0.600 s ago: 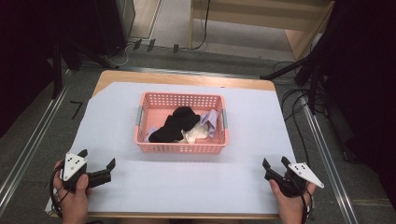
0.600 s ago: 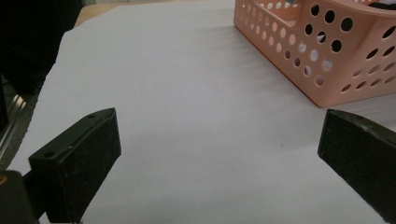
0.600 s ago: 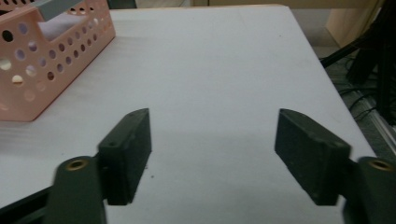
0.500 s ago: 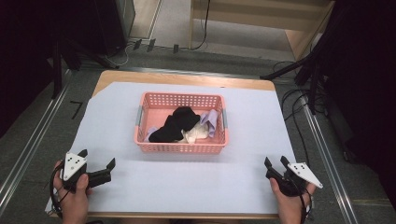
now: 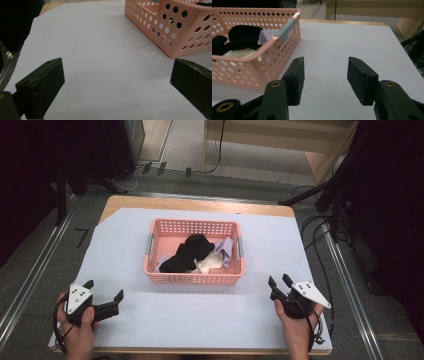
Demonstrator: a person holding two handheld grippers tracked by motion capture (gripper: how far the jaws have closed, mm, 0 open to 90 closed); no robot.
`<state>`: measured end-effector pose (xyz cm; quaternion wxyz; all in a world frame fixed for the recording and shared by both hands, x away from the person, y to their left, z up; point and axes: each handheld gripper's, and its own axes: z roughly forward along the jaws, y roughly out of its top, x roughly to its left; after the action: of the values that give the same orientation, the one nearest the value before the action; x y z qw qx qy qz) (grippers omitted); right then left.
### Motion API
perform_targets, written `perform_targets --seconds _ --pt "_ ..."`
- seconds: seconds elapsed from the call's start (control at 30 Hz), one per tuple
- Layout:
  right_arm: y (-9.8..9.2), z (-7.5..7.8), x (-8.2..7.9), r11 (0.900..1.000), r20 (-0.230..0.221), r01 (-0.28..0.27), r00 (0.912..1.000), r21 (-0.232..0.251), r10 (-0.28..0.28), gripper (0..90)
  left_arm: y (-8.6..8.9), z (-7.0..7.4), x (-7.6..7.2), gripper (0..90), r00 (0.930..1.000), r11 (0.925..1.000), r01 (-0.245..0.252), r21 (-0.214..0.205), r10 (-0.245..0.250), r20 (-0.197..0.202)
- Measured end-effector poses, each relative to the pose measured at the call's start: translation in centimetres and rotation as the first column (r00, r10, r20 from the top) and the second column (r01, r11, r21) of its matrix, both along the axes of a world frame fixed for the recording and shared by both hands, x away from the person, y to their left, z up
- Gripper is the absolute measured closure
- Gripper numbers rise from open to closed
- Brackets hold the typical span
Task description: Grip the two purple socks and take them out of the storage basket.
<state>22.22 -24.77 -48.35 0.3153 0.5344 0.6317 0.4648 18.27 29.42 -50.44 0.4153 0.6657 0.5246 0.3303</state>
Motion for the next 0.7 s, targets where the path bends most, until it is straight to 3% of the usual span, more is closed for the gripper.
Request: perform_targets --seconds 0.2,0.47,0.7 --pt "2.7 1.1 1.6 0.9992 -0.009 -0.038 0.9992 0.013 0.038 50.4 0.0 0.0 0.0 0.1 1.0000 1.0000 -0.001 -0.003 0.001 0.000" --pt "6.7 2.4 3.8 0.9943 -0.034 -0.105 0.9940 -0.022 0.104 50.7 -0.1 0.0 0.0 0.1 1.0000 1.0000 0.001 -0.004 -0.001 0.001" --pt "9.3 2.8 5.5 0.9909 -0.062 -0.130 0.9899 -0.035 0.127 53.3 0.0 0.0 0.0 0.2 1.0000 1.0000 0.002 -0.004 -0.002 0.003"
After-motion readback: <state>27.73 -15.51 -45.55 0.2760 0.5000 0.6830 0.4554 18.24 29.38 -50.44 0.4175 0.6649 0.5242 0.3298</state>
